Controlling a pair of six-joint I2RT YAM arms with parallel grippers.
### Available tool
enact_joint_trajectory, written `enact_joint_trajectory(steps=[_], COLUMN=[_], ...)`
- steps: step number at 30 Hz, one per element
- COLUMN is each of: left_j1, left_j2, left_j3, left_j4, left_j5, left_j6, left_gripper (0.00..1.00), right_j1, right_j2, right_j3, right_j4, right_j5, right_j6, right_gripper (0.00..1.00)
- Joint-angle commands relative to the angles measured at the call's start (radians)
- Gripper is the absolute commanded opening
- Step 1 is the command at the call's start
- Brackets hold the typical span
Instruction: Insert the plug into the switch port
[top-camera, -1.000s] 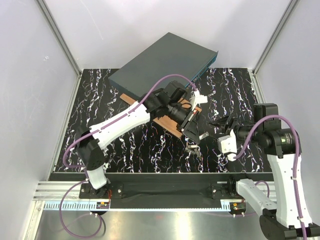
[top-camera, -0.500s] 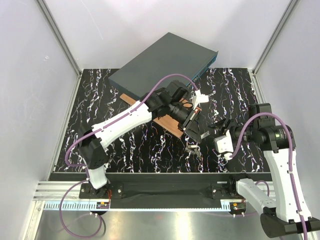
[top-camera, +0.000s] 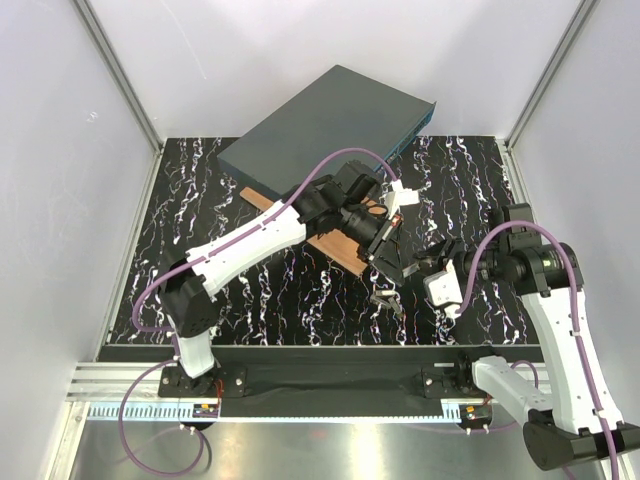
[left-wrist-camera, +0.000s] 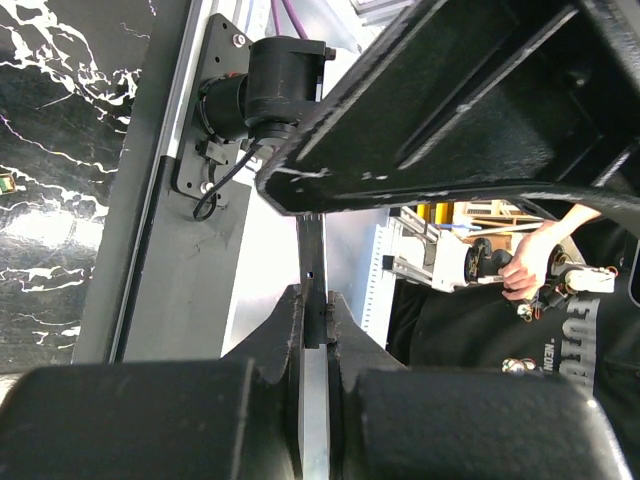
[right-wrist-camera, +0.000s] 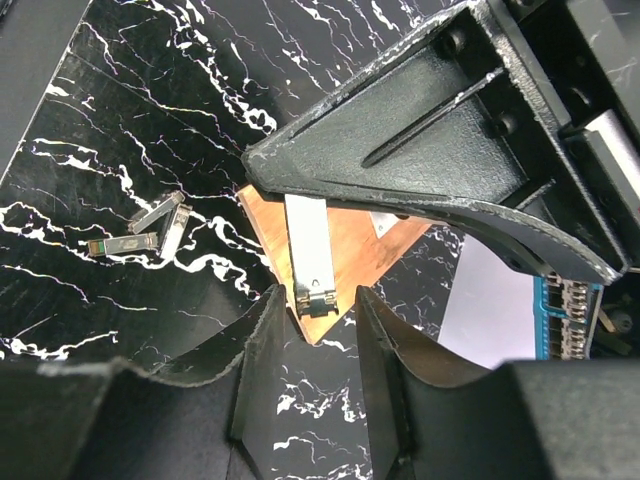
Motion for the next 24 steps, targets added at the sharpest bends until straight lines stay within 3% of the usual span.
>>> enact_joint_trajectory(steps=[1,13,19,24], left_j1=[0.002,-0.001,-0.003,-0.003], left_j2=[0.039,0.058,0.067,0.073], left_j3=[0.046,0.054,0.055,0.055], left_j4=[0.069,0.078,0.084,0.086], left_j5=[0.01,0.001,-0.001,0.001], left_j6=[-0.017,-0.033,-0.043,-0.045], left_gripper=[0.0,0.0,0.0,0.0], right_j1=[0.014,0.02,0.021,0.023], right_j2=[0.012,0.021,0.019,0.019], right_j3=[0.007,0.009,0.009,0.007], right_j4=[-0.3,-0.3,-0.294,-0.298], right_j5=[0.002,0.015,0.009,0.015], right_j6=[-0.027,-0.028,-0.037,-0.05], right_gripper=[0.4,0.29,0.36,0.35])
